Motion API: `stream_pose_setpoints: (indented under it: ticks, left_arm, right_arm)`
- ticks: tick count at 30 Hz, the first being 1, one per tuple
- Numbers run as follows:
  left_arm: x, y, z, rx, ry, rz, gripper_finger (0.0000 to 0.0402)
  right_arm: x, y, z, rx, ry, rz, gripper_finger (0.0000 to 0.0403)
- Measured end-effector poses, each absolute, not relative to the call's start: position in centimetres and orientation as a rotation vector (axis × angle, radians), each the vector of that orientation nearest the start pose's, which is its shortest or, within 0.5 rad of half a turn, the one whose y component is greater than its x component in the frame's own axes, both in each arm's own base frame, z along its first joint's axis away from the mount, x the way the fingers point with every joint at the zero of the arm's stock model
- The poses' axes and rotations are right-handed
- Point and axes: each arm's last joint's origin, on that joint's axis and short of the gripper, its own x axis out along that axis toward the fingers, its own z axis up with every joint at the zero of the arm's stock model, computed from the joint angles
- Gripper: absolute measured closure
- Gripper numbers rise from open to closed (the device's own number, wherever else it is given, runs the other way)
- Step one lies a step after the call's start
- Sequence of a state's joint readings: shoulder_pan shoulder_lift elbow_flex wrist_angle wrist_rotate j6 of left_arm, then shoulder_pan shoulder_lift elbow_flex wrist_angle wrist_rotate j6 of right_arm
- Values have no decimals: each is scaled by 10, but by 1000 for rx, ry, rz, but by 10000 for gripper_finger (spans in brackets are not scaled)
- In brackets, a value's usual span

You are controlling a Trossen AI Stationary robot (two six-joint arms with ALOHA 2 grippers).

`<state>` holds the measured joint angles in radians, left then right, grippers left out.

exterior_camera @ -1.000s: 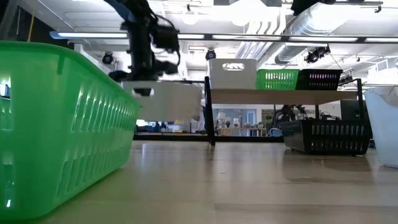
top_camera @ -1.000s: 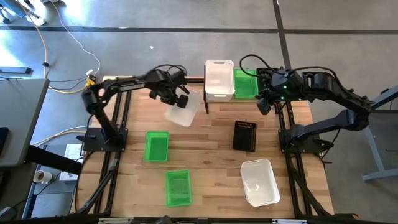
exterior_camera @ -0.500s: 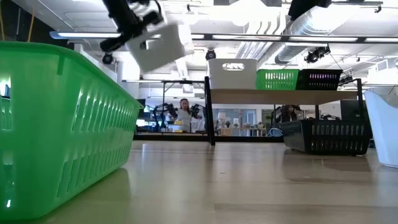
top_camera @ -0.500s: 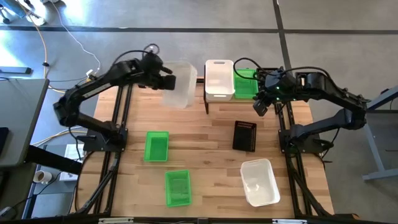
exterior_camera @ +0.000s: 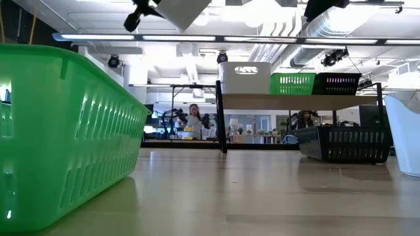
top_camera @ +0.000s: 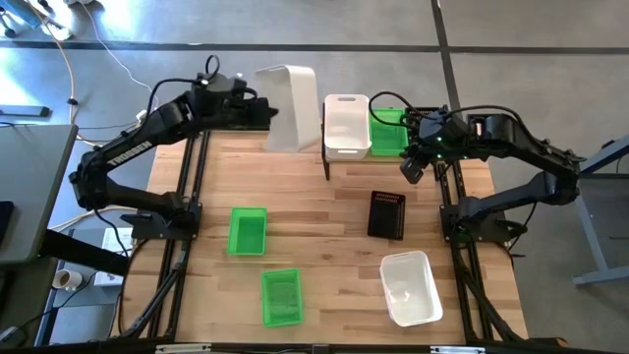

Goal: Stack baskets on shelf by color
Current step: Stack the top white bin on top of the white bin

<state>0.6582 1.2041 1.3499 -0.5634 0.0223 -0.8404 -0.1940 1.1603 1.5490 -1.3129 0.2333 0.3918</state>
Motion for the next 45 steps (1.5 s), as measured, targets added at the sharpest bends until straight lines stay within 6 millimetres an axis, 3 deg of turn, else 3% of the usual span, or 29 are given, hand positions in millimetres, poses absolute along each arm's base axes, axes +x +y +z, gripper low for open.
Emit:
stream_pose_setpoints:
  ticks: [8, 17, 27, 37, 45]
  left_arm:
    - [202, 152, 414, -988, 24, 722, 401]
    - [213, 162, 455, -947, -10, 756, 401]
    - [252, 192, 454, -1041, 123, 866, 401]
    - [297, 219, 439, -1182, 246, 827, 401]
    - [313, 231, 436, -1230, 330, 837, 401]
  right_arm:
    - [170, -42, 418, 297, 833, -618, 327]
    - [163, -41, 419, 263, 845, -632, 327]
    - [157, -42, 418, 254, 866, -697, 327]
    - [155, -42, 417, 235, 890, -705, 327]
    - [154, -41, 416, 221, 915, -701, 327]
